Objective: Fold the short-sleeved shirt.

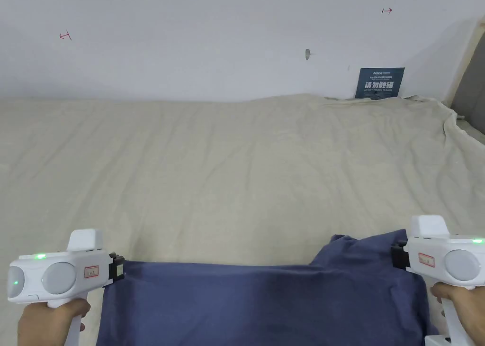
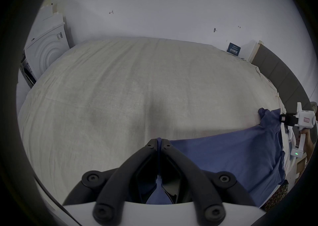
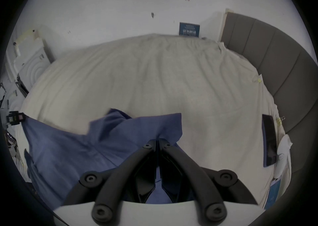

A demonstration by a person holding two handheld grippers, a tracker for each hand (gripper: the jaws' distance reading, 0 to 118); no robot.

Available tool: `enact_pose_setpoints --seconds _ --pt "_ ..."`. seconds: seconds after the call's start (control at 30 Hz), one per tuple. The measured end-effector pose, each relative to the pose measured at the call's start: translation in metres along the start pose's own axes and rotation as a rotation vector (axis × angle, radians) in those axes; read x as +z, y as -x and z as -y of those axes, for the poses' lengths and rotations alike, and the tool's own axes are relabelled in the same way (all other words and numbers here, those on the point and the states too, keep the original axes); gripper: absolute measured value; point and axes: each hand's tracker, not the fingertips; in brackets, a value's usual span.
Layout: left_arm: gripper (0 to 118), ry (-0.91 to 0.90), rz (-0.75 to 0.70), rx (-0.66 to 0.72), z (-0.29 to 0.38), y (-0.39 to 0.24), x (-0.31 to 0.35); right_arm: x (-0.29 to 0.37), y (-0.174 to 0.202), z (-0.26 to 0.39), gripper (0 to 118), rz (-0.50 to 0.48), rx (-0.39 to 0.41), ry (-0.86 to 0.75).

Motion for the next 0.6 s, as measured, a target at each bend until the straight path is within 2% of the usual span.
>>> enact_pose_setpoints --seconds 0.3,0.6 --pt "0 -0.043 -0.013 0.012 0.027 0.007 0.065 0.125 -0.003 0.028 1 -0.078 -0.011 -0.157" --pt "0 -0.02 -0.002 0.006 0.095 0.016 0.118 0.19 0.008 0.108 1 -0.099 -0.04 -0.154"
